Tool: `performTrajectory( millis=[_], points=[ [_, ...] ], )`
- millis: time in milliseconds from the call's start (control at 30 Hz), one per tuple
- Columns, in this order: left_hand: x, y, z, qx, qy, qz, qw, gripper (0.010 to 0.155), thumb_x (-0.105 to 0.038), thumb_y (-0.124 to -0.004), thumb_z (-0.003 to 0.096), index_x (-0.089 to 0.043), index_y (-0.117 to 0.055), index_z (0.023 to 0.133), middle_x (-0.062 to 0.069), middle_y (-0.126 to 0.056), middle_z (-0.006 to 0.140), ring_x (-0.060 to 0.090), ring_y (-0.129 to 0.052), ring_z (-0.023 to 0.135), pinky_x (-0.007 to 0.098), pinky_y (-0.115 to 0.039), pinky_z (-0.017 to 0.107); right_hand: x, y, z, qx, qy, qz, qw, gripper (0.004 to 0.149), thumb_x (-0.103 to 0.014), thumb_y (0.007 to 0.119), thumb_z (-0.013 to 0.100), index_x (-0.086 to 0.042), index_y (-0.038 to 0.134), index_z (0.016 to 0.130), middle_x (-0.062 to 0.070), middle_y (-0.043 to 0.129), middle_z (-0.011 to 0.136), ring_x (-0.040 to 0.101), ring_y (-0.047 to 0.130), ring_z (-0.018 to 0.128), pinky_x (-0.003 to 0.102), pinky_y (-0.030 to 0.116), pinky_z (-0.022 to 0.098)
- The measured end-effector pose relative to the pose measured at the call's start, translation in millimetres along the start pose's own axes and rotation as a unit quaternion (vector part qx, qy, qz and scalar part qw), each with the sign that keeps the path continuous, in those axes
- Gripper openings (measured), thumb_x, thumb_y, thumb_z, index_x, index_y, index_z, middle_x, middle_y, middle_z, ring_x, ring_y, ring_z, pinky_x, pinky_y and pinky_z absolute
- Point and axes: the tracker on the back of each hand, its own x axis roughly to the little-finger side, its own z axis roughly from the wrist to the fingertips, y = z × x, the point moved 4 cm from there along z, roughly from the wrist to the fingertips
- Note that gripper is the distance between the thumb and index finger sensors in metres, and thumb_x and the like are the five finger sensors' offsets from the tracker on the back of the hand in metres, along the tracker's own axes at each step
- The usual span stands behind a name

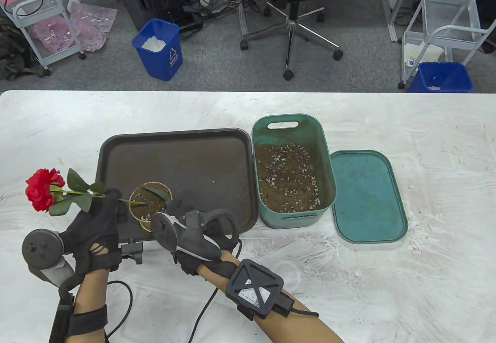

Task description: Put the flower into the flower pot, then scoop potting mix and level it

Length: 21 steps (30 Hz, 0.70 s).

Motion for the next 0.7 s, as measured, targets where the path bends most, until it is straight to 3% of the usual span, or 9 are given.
performTrajectory(
  millis=[200, 333, 567, 700],
  points=[
    [0, 0, 0, 0.000, 0.001, -0.001, 1.000, 0.046, -0.048, -0.085, 0.0399, -0.016, -0.096, 0.071, 0.002, -0.105, 0.051, 0.023, -0.108, 0.027, 0.041, -0.091, 0.033, 10, -15, -2, 0.025, -0.001, -0.031, 0.999, 0.054, -0.033, 0.083, 0.037, -0.006, 0.079, 0.083, 0.010, 0.103, 0.049, 0.025, 0.107, 0.017, 0.040, 0.095, 0.007],
    [0, 0, 0, 0.000, 0.001, -0.001, 1.000, 0.046, -0.048, -0.085, 0.0399, -0.016, -0.096, 0.071, 0.002, -0.105, 0.051, 0.024, -0.108, 0.027, 0.041, -0.091, 0.033, 30, -42, -8, 0.045, 0.010, -0.039, 0.998, 0.053, -0.033, 0.083, 0.037, -0.006, 0.079, 0.083, 0.010, 0.103, 0.049, 0.025, 0.107, 0.018, 0.040, 0.095, 0.007],
    [0, 0, -1, -0.001, 0.001, 0.000, 1.000, 0.046, -0.048, -0.085, 0.0400, -0.016, -0.096, 0.071, 0.002, -0.105, 0.051, 0.023, -0.108, 0.027, 0.041, -0.091, 0.033, 102, -99, -13, 0.069, 0.095, -0.042, 0.992, 0.053, -0.033, 0.083, 0.037, -0.006, 0.080, 0.083, 0.010, 0.103, 0.049, 0.026, 0.107, 0.018, 0.041, 0.094, 0.007],
    [0, -1, -1, 0.000, -0.002, 0.001, 1.000, 0.046, -0.048, -0.085, 0.0400, -0.016, -0.096, 0.072, 0.002, -0.105, 0.051, 0.023, -0.108, 0.027, 0.041, -0.091, 0.033, 146, -120, -14, 0.066, 0.153, -0.069, 0.984, 0.052, -0.034, 0.082, 0.038, -0.007, 0.080, 0.082, 0.010, 0.103, 0.048, 0.025, 0.107, 0.018, 0.041, 0.095, 0.008]
  ],
)
